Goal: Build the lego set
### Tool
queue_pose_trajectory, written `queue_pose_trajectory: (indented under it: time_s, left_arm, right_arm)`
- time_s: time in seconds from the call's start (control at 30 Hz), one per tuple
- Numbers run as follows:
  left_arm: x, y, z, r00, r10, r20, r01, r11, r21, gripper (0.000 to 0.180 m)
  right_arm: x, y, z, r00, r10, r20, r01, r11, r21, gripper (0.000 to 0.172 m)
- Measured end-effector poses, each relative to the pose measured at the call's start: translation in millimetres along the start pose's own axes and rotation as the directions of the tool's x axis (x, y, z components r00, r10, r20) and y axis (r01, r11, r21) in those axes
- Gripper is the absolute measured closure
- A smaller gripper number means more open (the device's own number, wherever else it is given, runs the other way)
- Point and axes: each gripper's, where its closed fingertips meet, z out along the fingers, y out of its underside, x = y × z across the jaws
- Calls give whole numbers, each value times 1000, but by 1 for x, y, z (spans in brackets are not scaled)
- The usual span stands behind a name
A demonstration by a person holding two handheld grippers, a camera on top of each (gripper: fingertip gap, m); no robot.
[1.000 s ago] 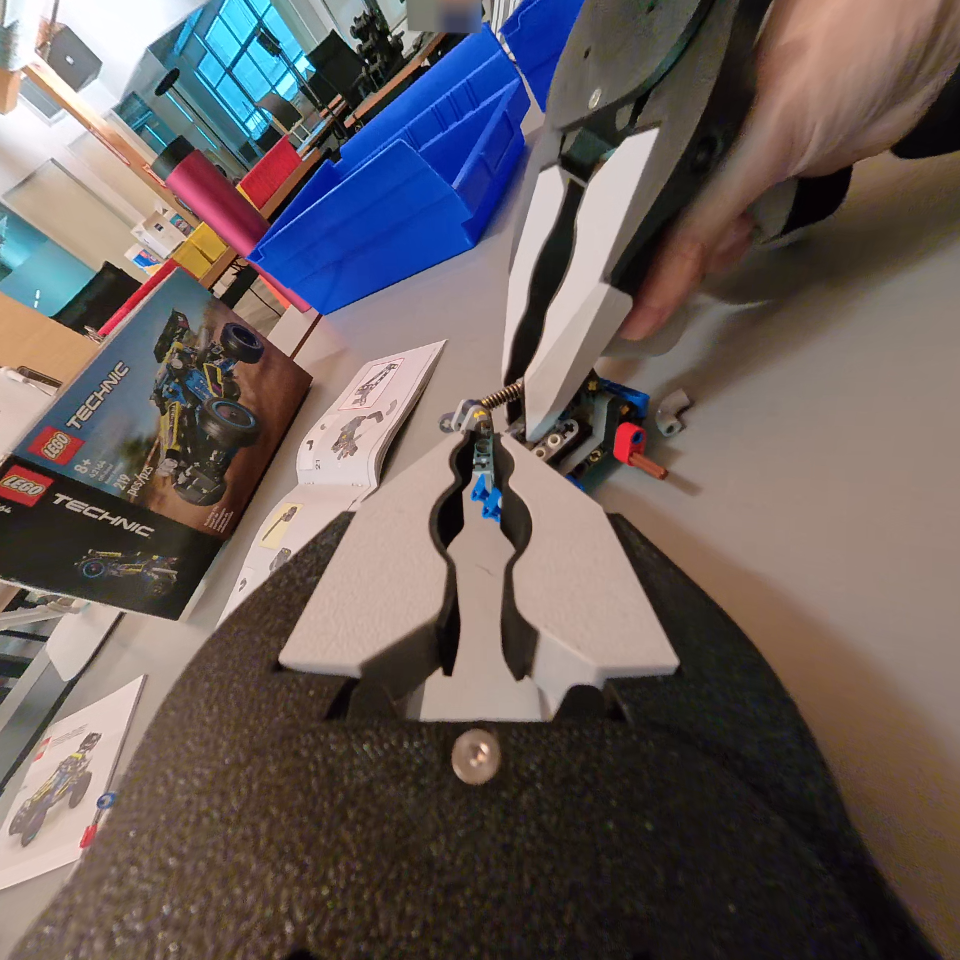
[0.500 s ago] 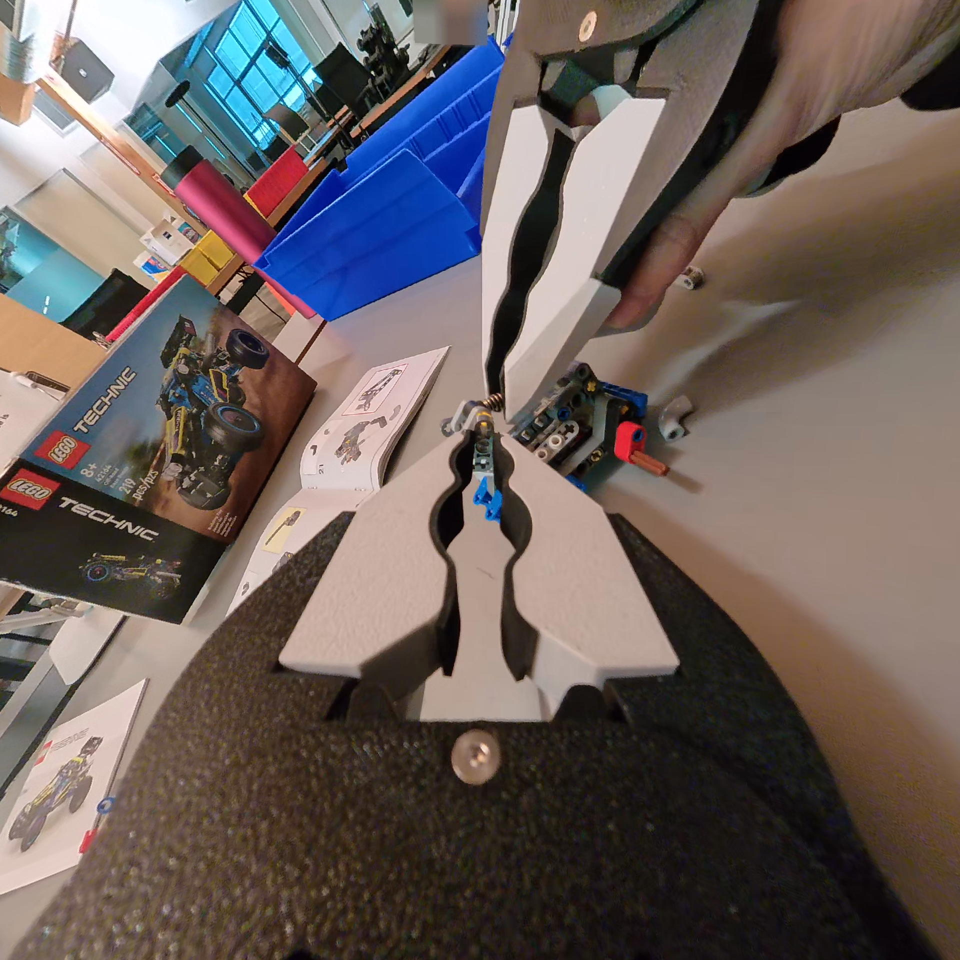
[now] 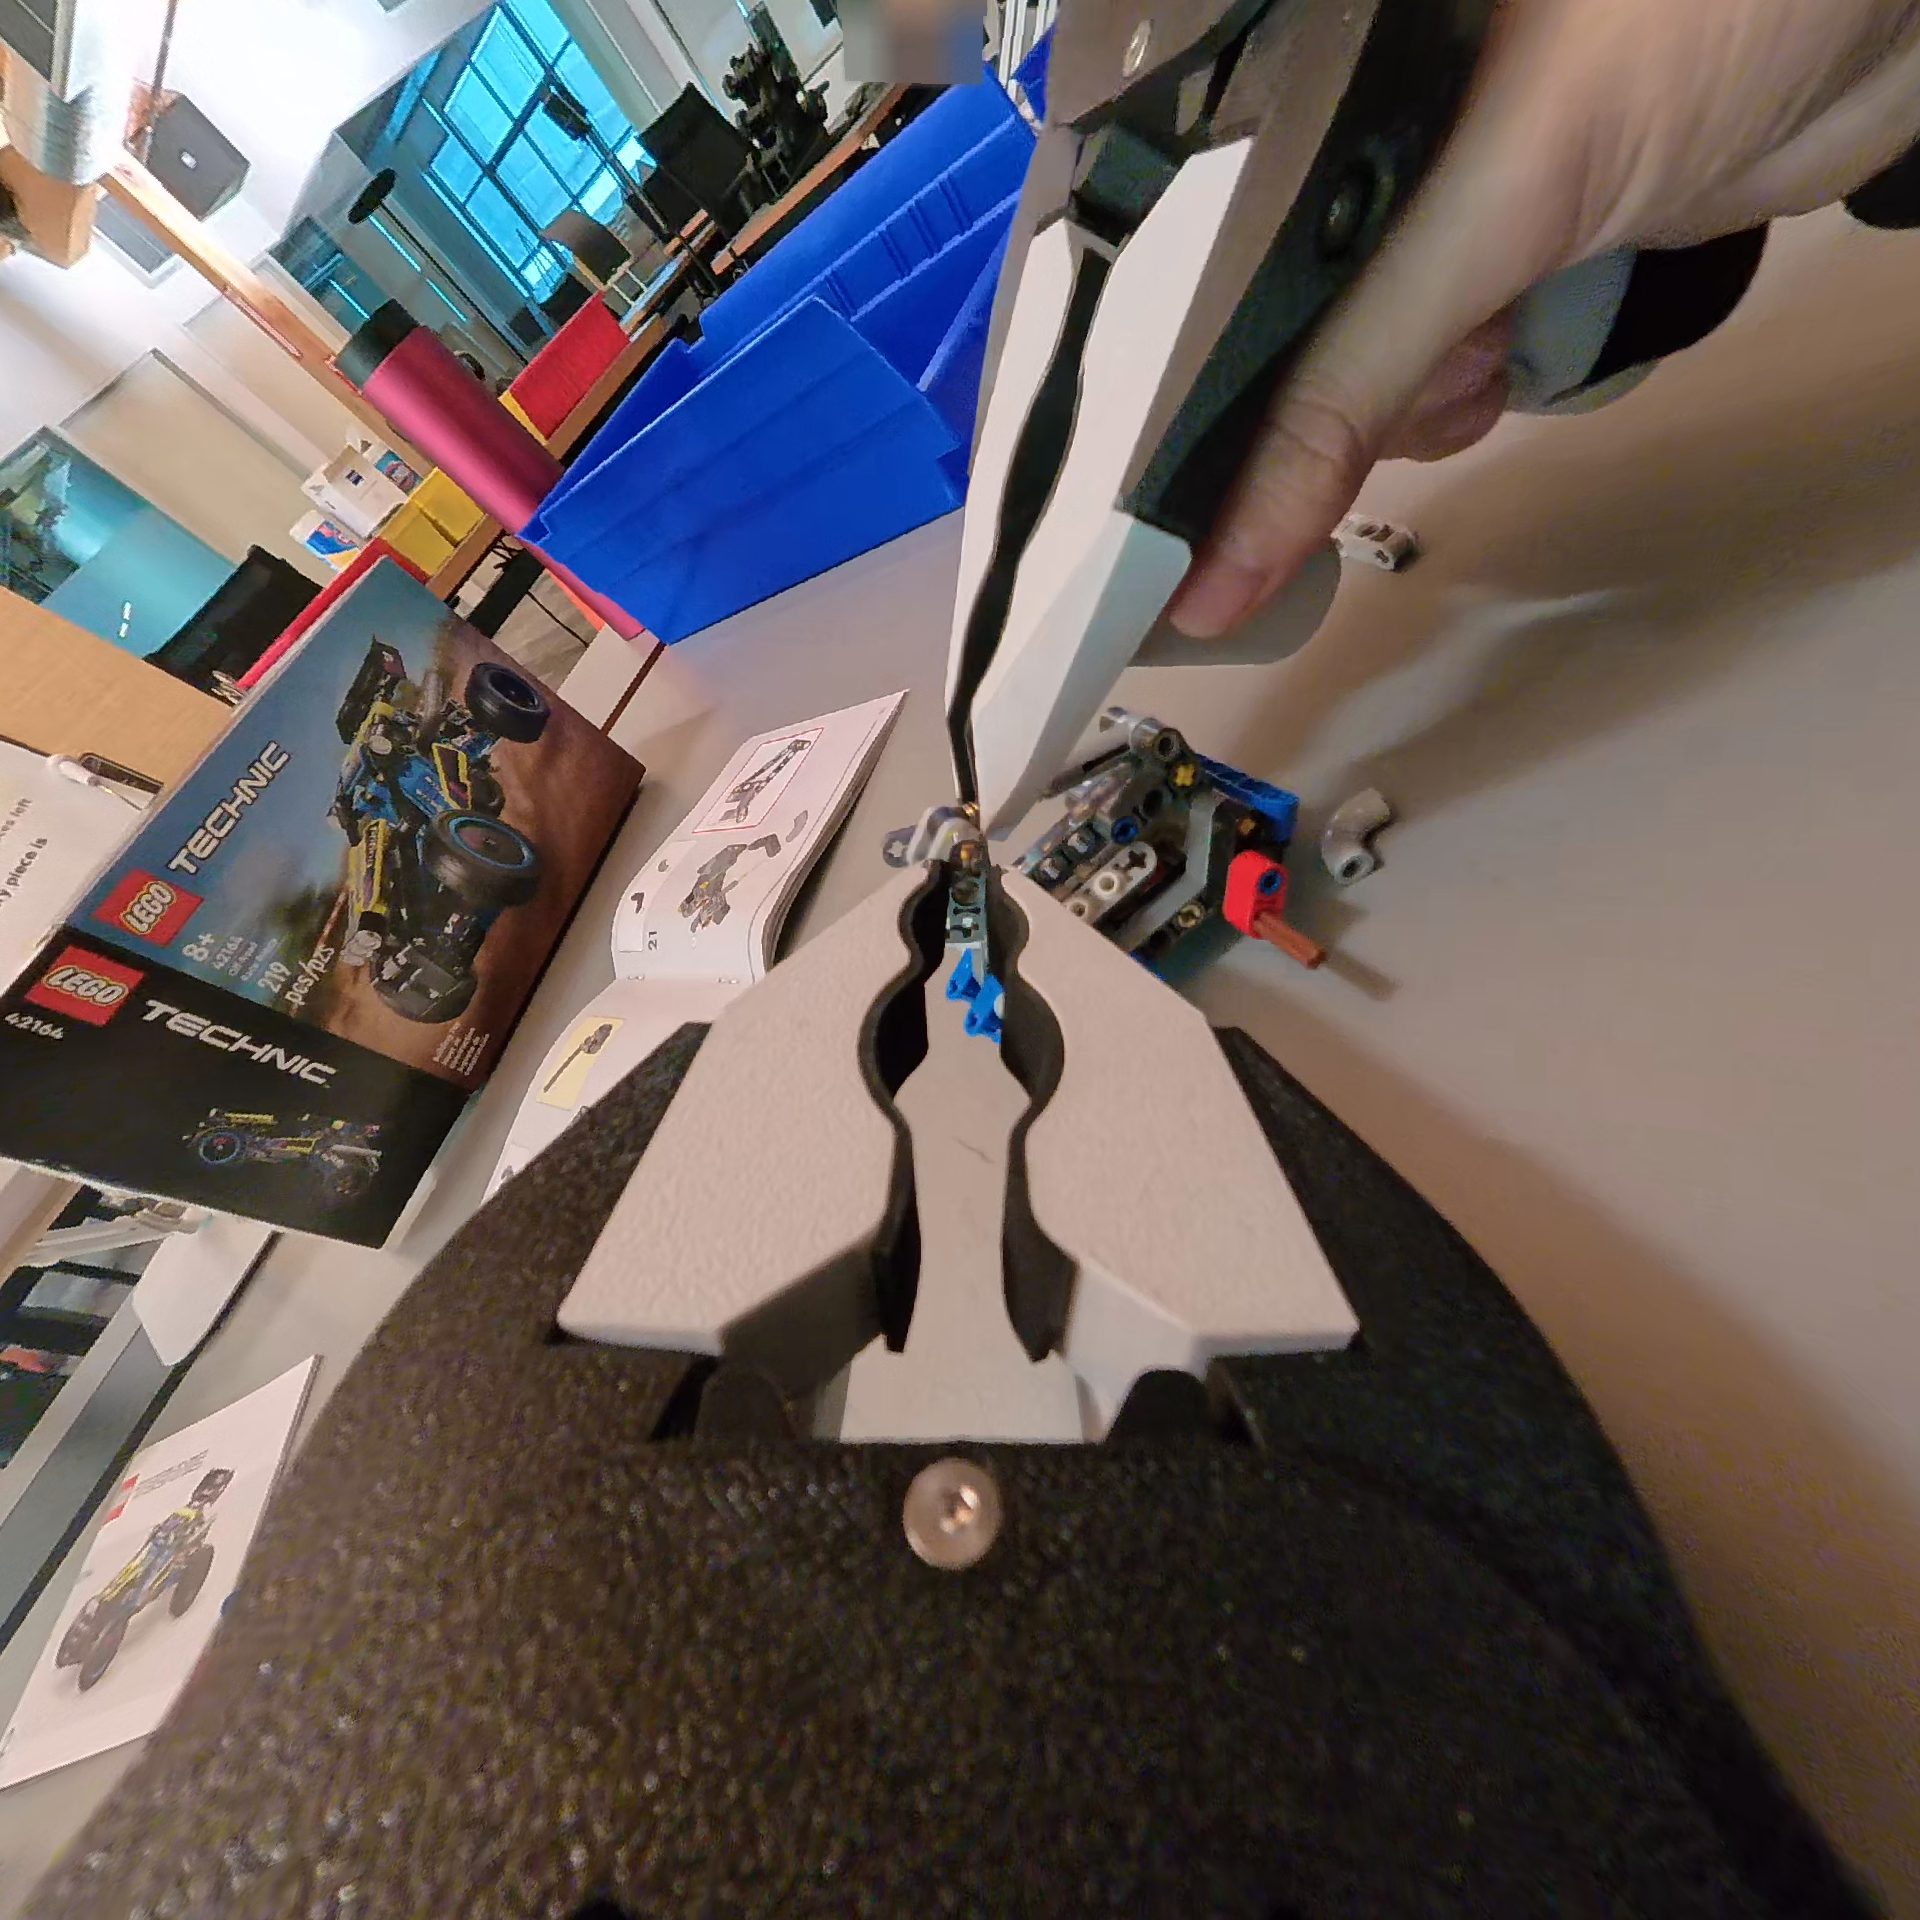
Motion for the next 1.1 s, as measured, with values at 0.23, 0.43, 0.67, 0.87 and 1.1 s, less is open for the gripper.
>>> queue_pose_trajectory:
  time_s: [0.23, 0.43, 0.67, 0.87, 1.1]
  left_arm:
    - [2, -3, 1, 1000, 1, 7, -1, 1000, -2, 177]
    - [-1, 0, 1, 999, 12, 31, -11, 1000, -15, 177]
    - [-2, -1, 1, 998, 29, 50, -27, 999, -24, 177]
    - [-7, -1, 0, 997, 4, 79, -1, 1000, -28, 177]
    - [-8, 0, 1, 995, -50, 90, 53, 998, -33, 177]
  right_arm:
    - [1, -5, -3, 999, 15, -42, -12, 998, 54, 169]
    - [1, -5, -4, 999, 41, -30, -39, 996, 78, 169]
    - [2, -6, -3, 997, 25, -74, -19, 997, 81, 169]
    - [1, -7, -2, 993, 13, -120, -3, 996, 87, 169]
    - [2, -9, 0, 982, 43, -182, -21, 993, 120, 169]
